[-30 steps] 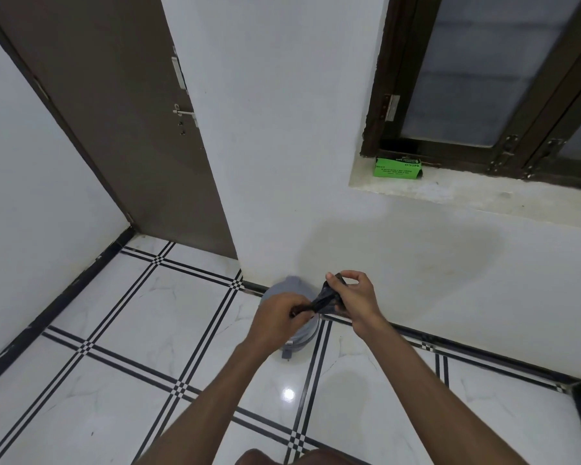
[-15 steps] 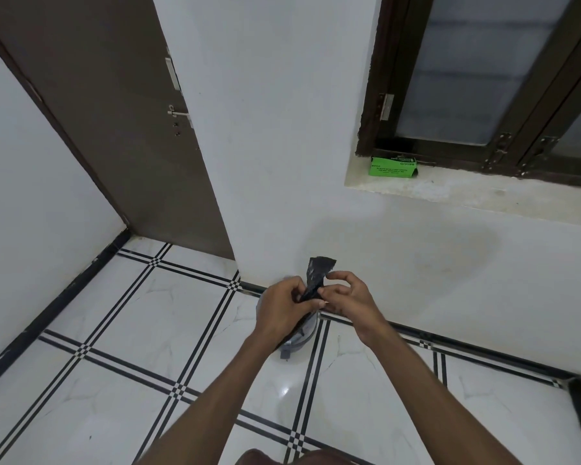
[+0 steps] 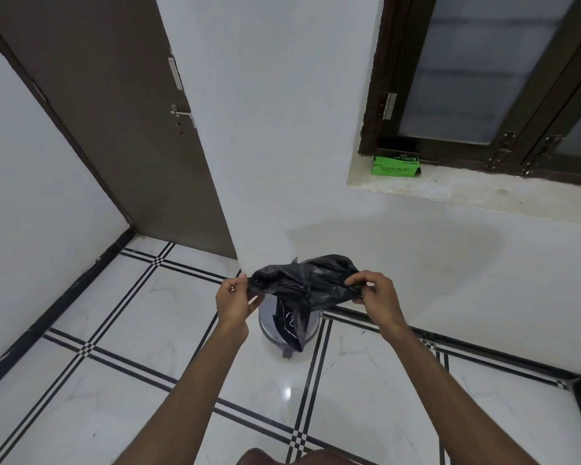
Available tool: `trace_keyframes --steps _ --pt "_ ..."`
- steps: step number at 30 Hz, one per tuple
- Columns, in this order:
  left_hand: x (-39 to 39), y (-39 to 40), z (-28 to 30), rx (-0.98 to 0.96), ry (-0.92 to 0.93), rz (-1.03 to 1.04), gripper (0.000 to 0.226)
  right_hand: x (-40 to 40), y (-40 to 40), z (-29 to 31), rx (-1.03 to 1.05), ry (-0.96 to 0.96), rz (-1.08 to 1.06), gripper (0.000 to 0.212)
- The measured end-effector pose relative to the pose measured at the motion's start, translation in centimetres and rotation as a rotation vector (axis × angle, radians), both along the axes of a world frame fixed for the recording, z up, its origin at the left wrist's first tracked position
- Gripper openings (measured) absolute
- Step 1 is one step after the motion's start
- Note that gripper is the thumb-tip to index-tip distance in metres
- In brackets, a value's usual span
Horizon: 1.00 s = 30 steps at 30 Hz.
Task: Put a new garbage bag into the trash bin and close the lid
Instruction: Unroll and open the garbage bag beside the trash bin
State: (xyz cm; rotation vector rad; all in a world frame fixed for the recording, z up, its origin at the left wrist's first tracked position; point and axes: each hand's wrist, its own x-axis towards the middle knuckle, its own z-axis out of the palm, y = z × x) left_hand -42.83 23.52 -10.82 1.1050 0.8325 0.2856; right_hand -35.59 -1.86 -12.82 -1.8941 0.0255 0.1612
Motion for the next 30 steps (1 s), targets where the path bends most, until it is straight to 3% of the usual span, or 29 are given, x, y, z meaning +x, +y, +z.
trace_keyframes --steps 4,9,12,18,22,25,27,30 --pt "0.2 1.0 0.1 -0.004 0.024 0.030 0.025 0.5 -0.8 -0.7 -0.132 -0.059 0.025 0.068" --pt "-0.1 3.2 -0.1 0.095 0.075 0.147 0.023 1.3 -3.1 -0.8 -0.164 -0.005 -0.185 0.051" --pt "-0.7 4.1 -0.6 0.215 0.117 0.130 0.022 1.5 -4.1 -0.6 -0.212 0.009 -0.220 0.052" --pt "-2.2 2.4 -0.1 0.674 0.028 -0.424 0.015 1.4 -3.2 0.4 -0.185 0.023 -0.204 0.048" --pt "-2.5 2.8 -0.1 1.081 0.193 -0.704 0.025 1.2 -3.3 1.5 -0.185 -0.065 -0.217 0.020" --pt "-2.7 3.7 -0.6 1.257 0.313 -0.803 0.003 1.4 -4.2 1.9 -0.185 -0.135 -0.253 0.009" --pt "-2.9 3.9 -0.8 1.281 0.325 -0.766 0.022 1.6 -4.4 1.4 -0.288 -0.131 -0.228 0.026" --pt "-2.5 3.6 -0.8 1.005 0.295 -0.534 0.024 1.8 -4.4 0.3 -0.384 -0.145 -0.163 0.044"
